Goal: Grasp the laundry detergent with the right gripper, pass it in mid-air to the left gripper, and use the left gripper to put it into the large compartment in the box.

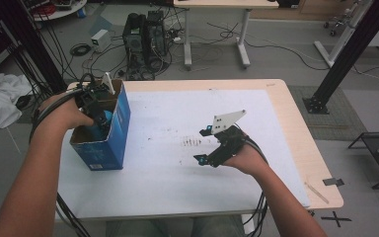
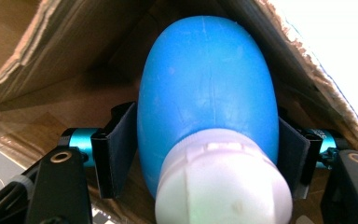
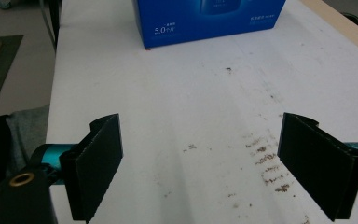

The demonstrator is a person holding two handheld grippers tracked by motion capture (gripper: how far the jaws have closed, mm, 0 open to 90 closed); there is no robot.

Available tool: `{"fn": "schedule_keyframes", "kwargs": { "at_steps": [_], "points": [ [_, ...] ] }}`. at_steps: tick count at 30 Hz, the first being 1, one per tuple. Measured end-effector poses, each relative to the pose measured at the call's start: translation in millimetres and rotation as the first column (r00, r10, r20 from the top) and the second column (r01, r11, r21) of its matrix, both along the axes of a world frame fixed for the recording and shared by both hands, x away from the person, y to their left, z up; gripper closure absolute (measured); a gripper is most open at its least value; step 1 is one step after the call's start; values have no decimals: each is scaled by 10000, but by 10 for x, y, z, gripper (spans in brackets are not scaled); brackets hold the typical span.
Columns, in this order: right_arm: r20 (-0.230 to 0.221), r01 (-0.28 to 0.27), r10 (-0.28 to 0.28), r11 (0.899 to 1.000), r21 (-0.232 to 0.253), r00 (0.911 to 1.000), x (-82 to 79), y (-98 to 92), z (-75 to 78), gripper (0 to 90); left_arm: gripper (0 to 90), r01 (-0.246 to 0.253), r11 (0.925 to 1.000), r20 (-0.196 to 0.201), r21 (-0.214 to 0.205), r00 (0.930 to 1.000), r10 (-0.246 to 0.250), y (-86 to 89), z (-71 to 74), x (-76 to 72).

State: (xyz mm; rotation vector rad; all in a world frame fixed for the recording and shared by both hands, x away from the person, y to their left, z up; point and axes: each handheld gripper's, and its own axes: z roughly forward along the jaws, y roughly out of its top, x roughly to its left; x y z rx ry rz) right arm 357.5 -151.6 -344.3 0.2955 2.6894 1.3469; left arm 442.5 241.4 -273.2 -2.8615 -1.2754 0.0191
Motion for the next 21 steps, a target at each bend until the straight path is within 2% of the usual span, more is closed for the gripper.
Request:
{"fn": "schedule_keyframes", "kwargs": {
  "at_steps": [1, 3, 5, 6, 10, 11, 12, 14, 21],
  "points": [
    [21, -39, 39, 10000, -7, 10000, 2, 3, -2, 131, 315, 160, 9998, -83, 72, 9998, -159, 9, 11, 5],
    [26, -42, 42, 10000, -10, 10000, 4, 6, -2, 131, 315, -53, 10000, -78, -50, 10000, 53, 1, 16, -11],
    [0, -16, 16, 10000, 20, 10000, 2, 12, -3, 131, 298, 246, 9996, -197, 160, 9995, -242, 10, 47, -2],
    [-2, -26, 26, 10000, 18, 10000, 3, 14, -1, 131, 298, 154, 9999, -159, 72, 9998, -153, 5, 48, -11],
    [10, -67, 67, 10000, -8, 10000, 8, 24, -6, 131, 298, 444, 9988, -276, 213, 9987, -438, 1, 84, -14],
    [-11, -50, 50, 10000, -14, 10000, 7, 24, -5, 131, 297, 441, 9988, -241, 232, 9988, -435, -3, 90, -19],
    [-3, -66, 66, 10000, -4, 10000, 9, 28, -4, 131, 275, 126, 9999, 10, 93, 9999, -126, -20, 79, -39],
    [-1, -110, 110, 9999, -46, 9999, 11, 27, 6, 131, 270, 461, 9985, -144, 280, 9989, -457, -9, 121, -28],
    [45, -182, 183, 9997, -156, 9998, 16, 32, 45, 131, 270, 391, 9989, 7, 240, 9992, -391, -11, 213, -73]
  ]
}}
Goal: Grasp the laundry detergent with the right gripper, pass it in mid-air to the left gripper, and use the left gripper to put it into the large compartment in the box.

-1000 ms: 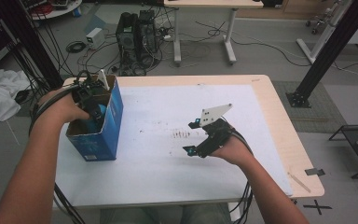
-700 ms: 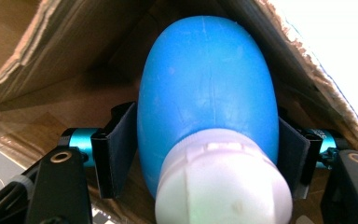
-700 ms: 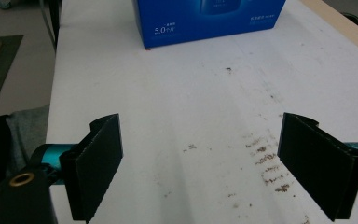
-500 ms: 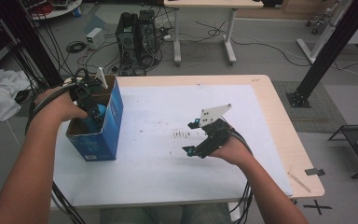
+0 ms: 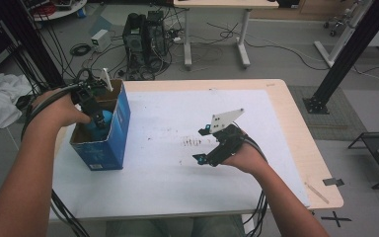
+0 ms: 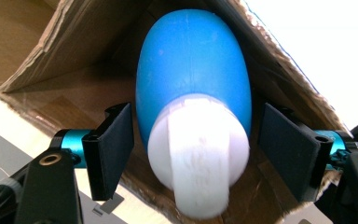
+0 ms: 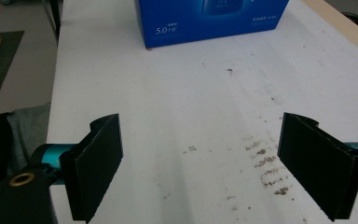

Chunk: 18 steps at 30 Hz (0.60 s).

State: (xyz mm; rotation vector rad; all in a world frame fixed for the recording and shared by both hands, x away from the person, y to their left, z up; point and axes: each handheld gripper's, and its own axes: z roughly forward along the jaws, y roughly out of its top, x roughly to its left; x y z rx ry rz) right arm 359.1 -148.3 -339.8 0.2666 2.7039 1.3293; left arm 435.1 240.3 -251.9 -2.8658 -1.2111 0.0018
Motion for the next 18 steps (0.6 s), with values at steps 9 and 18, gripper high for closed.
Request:
{"fn": "schedule_keyframes", "kwargs": {
  "at_steps": [9, 18],
  "points": [
    [32, 38, -38, 9999, -163, 10000, -10, -10, 67, 131, 248, 237, 9997, 143, -86, 9996, -236, -18, 206, -99],
    [-23, 48, -50, 9987, -511, 10000, 2, -30, 133, 131, 205, 961, 9951, 170, -233, 9953, -957, -132, 426, -213]
  ]
}}
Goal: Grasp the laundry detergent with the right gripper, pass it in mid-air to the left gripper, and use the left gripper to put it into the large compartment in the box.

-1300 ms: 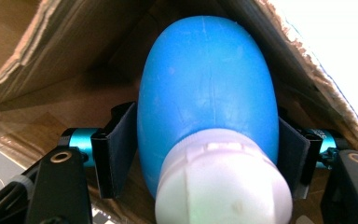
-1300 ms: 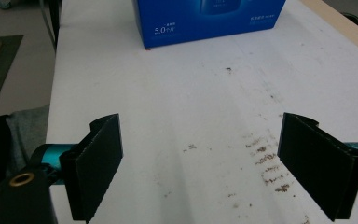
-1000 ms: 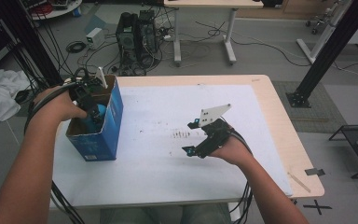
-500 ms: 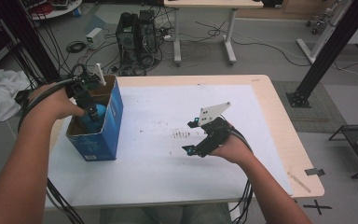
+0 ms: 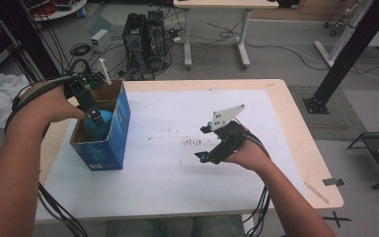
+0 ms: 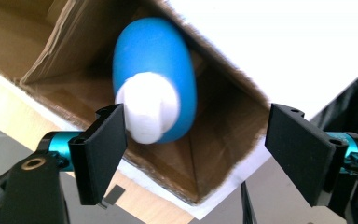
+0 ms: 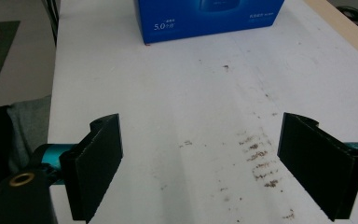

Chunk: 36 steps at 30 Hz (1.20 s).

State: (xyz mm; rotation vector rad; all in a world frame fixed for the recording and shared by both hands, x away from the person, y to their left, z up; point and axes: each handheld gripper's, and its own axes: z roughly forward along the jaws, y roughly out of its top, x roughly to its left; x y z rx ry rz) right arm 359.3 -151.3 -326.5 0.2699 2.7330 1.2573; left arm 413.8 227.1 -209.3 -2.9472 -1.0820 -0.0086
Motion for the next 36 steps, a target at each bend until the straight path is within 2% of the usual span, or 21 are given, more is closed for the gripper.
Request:
{"fn": "schedule_keyframes", "kwargs": {
  "at_steps": [2, 4, 5, 8, 10, 14, 15, 16, 17, 18, 19, 21, 22, 24, 27, 28, 30, 31, 34, 35, 36],
  "points": [
    [23, -11, 11, 10000, -6, 10000, 4, -4, 22, 131, 205, -92, 9998, 107, -154, 9999, 93, -50, 31, -32],
    [64, -44, 44, 10000, -34, 10000, 11, -5, 47, 131, 205, 101, 9998, 125, -197, 9999, -99, -106, 65, -54],
    [33, 49, -49, 10000, -65, 10000, 4, -7, 63, 131, 205, 491, 9988, -56, -52, 9988, -491, -127, 95, -47],
    [46, -58, 58, 9999, -160, 10000, 15, -10, 94, 131, 182, 500, 9985, 49, -242, 9987, -499, -211, 110, -78],
    [143, -198, 202, 9994, -274, 9997, 36, -17, 146, 131, 175, 1082, 9940, -59, -171, 9941, -1083, -301, 168, -78],
    [184, -212, 220, 9988, -433, 9996, 51, -34, 219, 131, 168, 1563, 9871, -103, -356, 9876, -1567, -453, 198, -93],
    [131, -211, 217, 9987, -473, 9997, 51, -38, 232, 131, 164, 1531, 9871, 36, -461, 9882, -1531, -507, 186, -109],
    [149, -256, 264, 9983, -515, 9995, 59, -44, 245, 131, 145, 1807, 9830, -47, -321, 9835, -1810, -531, 195, -97],
    [151, -271, 280, 9981, -557, 9995, 61, -49, 254, 131, 134, 1780, 9832, 48, -405, 9840, -1780, -574, 187, -108],
    [75, -205, 210, 9984, -536, 9998, 56, -48, 259, 131, 134, 1985, 9793, 66, -402, 9801, -1984, -611, 182, -111],
    [82, -243, 248, 9980, -590, 9997, 61, -53, 265, 131, 131, 2275, 9732, -101, -337, 9736, -2280, -656, 177, -108],
    [-3, -214, 214, 9971, -728, 9998, 64, -60, 276, 131, 116, 2348, 9711, -148, -425, 9717, -2356, -735, 141, -120],
    [34, -237, 240, 9967, -779, 9997, 76, -63, 279, 131, 115, 2570, 9659, -221, -298, 9660, -2577, -759, 141, -110],
    [-29, -265, 264, 9956, -904, 9996, 86, -67, 289, 131, 106, 2649, 9637, -39, -338, 9642, -2652, -825, 105, -113],
    [-272, -225, 196, 9933, -1134, 9994, 102, -74, 301, 131, 82, 2932, 9553, 72, -394, 9561, -2931, -920, 43, -102],
    [-333, -219, 179, 9920, -1244, 9993, 113, -76, 302, 131, 76, 3099, 9498, 5, -429, 9507, -3101, -962, 7, -95],
    [-347, -284, 235, 9882, -1503, 9991, 142, -79, 300, 131, 69, 3278, 9436, -79, -464, 9445, -3285, -1022, -45, -91],
    [-451, -280, 208, 9856, -1669, 9988, 152, -80, 302, 131, 66, 3444, 9375, -132, -503, 9384, -3454, -1064, -81, -86],
    [-540, -276, 162, 9759, -2166, 9984, 205, -86, 296, 131, 62, 3739, 9259, -310, -546, 9262, -3759, -1149, -152, -77],
    [-541, -309, 185, 9709, -2374, 9984, 226, -88, 296, 131, 61, 3739, 9259, -310, -546, 9262, -3759, -1149, -152, -77],
    [-607, -349, 198, 9653, -2587, 9980, 251, -91, 292, 131, 62, 3938, 9175, -401, -563, 9173, -3962, -1203, -199, -75]
  ]
}}
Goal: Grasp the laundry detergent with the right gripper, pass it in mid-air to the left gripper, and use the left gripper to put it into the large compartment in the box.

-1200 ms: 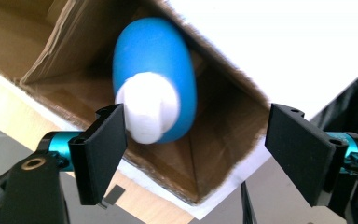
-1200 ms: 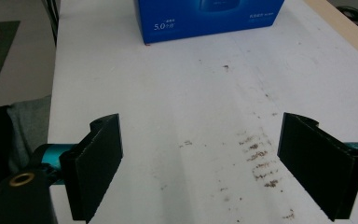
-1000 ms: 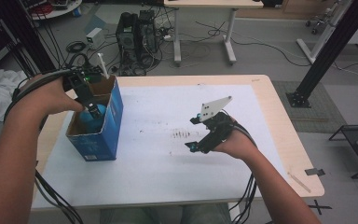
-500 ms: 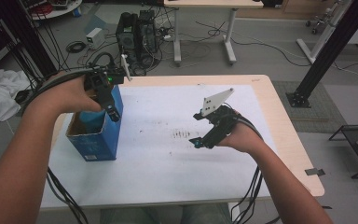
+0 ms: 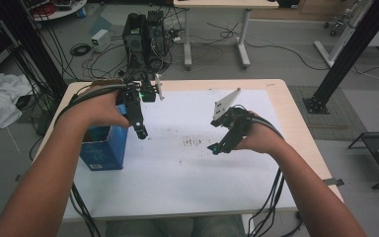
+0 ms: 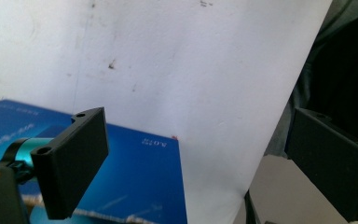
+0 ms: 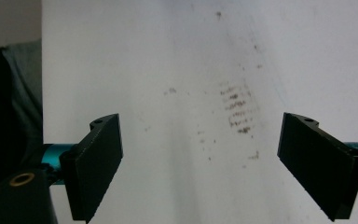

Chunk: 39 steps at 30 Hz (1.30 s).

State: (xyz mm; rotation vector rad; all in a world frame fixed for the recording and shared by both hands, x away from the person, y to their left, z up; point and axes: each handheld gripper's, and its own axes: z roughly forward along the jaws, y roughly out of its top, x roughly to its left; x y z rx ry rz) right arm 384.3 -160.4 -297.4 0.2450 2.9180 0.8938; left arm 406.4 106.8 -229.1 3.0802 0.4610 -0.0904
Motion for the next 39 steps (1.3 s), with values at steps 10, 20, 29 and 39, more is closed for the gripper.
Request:
{"fn": "schedule_keyframes", "kwargs": {
  "at_steps": [10, 20, 29, 39],
  "points": [
    [-268, -339, 290, 9786, -2030, 9992, 109, 27, -15, 131, 62, 693, 9976, -282, 47, 9972, -691, -124, -242, 28],
    [-548, -500, 353, 9542, -2951, 9979, 181, 55, -144, 131, 62, 935, 9956, -785, 71, 9926, -927, -151, -522, 72],
    [-566, -527, 373, 9519, -3020, 9977, 194, 76, -158, 131, 62, 1155, 9933, -808, -74, 9900, -1158, -192, -583, 63],
    [-564, -532, 374, 9481, -3134, 9977, 181, 100, -163, 131, 62, 1271, 9918, -706, -148, 9893, -1278, -197, -573, 34]
  ]
}}
